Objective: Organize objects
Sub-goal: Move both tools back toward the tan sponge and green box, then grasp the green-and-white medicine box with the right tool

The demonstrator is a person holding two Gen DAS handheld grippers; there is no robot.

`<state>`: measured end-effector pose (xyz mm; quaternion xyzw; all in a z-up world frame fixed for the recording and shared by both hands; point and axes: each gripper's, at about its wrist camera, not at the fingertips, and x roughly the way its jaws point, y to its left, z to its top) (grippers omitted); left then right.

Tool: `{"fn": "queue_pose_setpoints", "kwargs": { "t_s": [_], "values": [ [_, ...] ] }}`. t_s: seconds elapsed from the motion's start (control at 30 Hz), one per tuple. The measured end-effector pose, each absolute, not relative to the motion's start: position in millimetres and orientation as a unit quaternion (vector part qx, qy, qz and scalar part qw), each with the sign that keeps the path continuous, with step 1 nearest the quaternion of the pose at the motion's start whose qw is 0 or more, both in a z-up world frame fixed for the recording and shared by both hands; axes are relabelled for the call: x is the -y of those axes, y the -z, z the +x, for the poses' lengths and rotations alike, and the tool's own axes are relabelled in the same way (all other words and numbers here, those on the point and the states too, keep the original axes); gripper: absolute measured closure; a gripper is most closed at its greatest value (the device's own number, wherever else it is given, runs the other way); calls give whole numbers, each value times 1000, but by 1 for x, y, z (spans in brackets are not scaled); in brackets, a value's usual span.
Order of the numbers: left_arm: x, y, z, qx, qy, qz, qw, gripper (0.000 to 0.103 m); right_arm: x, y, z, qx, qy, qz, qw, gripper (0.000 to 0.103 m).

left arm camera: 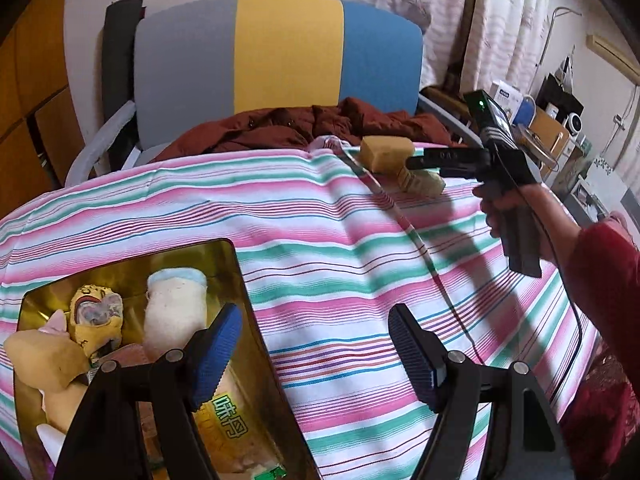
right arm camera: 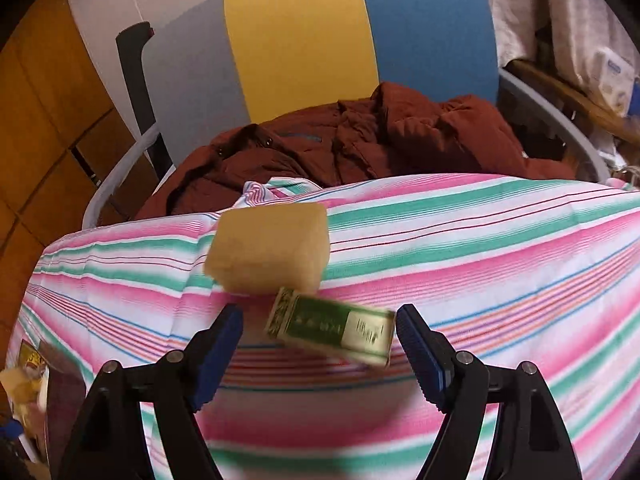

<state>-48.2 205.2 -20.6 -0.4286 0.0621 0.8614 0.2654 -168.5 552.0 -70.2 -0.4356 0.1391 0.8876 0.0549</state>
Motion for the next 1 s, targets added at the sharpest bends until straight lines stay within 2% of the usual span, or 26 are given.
{"fn": "queue_pose_setpoints", "kwargs": {
  "t_s": [0.13,0.37,0.5,0.63,0.7,0.77,0.9,1.0],
  "values": [
    [-211,25,-50,-60,-857,-435,269,26,-553,75,-174,-132,-888,-439,35,23],
    [-221,26,-48,-59,-854,-434,282,26,-537,74,-153,-140,-875,-460,-65,23],
    [-223,25,-49,-62,-853,-434,284,26,-531,66,-152,-80,-894,-438,-42,23],
    [-225,21,-51,-68,-855,-429,283,26,-531,79,-169,-55,-883,-465,-37,24],
    [-226,19,-54,-72,-856,-427,281,26,-528,88,-174,-48,-876,-478,-43,31],
    [-229,19,-58,-75,-857,-426,281,26,-525,95,-173,-47,-872,-483,-59,48],
    [-243,20,-69,-81,-854,-426,286,26,-522,101,-160,-46,-879,-472,-45,64],
    [-261,23,-80,-92,-849,-429,294,26,-530,98,-148,-83,-887,-454,-27,66]
  ]
}}
